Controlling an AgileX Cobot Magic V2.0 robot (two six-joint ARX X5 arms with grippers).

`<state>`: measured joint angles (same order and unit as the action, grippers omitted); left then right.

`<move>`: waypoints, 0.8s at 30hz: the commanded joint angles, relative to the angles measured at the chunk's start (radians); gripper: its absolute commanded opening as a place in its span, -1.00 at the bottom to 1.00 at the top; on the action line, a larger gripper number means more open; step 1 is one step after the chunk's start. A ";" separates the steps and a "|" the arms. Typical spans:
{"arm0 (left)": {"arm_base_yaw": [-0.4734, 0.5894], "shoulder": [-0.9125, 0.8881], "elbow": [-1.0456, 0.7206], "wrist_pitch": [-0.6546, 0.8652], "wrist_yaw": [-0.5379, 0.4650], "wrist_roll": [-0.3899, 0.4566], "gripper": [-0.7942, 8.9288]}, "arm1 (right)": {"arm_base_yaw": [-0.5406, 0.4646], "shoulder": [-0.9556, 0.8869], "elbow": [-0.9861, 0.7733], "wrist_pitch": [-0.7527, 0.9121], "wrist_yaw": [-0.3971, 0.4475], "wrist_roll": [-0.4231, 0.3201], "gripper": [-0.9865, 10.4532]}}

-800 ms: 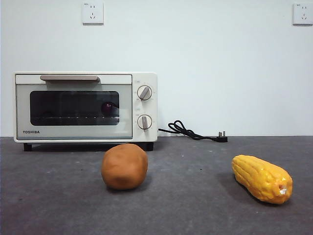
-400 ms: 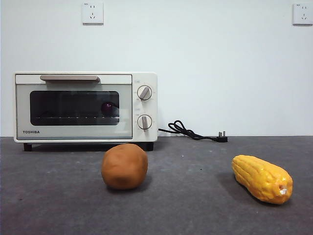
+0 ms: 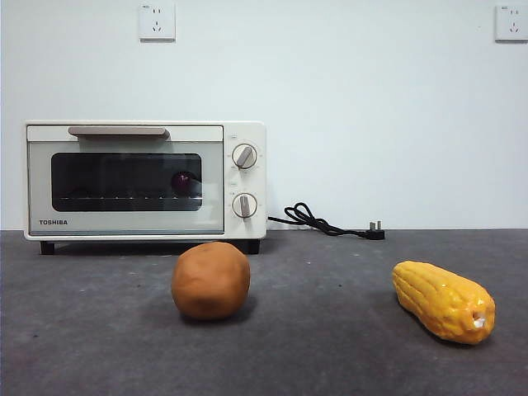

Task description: Take the eggplant from the table,put the eggplant in the oven

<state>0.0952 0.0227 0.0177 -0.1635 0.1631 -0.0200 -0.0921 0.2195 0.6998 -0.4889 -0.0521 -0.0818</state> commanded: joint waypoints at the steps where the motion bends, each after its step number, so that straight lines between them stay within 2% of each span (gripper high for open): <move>1: -0.003 0.000 -0.010 0.005 0.000 -0.007 -0.84 | -0.002 -0.048 -0.123 0.057 0.000 0.012 -0.83; 12: -0.003 0.000 -0.010 0.005 0.000 -0.007 -0.84 | 0.000 -0.212 -0.457 0.273 -0.001 0.038 -0.83; 24: -0.003 0.010 -0.010 0.005 0.000 -0.007 -0.85 | 0.000 -0.212 -0.590 0.287 0.000 0.053 -0.83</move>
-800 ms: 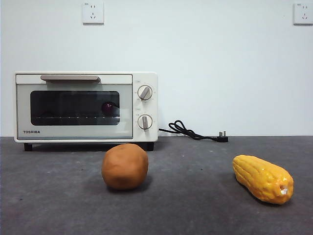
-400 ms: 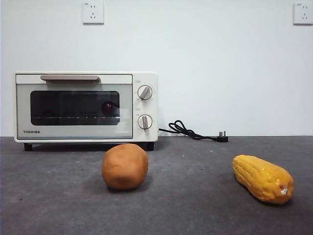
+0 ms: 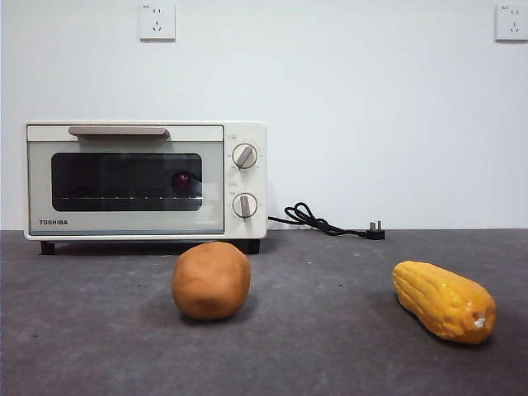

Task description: Take the eggplant from the table,put the eggplant in the oven

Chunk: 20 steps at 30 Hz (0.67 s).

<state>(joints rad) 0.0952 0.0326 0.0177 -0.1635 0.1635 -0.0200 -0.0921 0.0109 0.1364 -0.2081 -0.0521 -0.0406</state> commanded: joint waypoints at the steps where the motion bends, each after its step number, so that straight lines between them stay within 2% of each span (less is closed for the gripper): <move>1: -0.003 0.000 -0.010 0.005 0.000 -0.007 -0.85 | 0.000 -0.003 -0.037 0.006 0.000 0.015 -0.83; 10: -0.003 0.000 -0.010 0.005 0.000 -0.007 -0.84 | 0.000 -0.003 -0.111 0.002 0.000 0.066 -0.83; 20: -0.003 0.000 -0.010 0.005 0.000 -0.007 -0.85 | 0.000 -0.003 -0.115 0.013 0.001 0.065 -0.83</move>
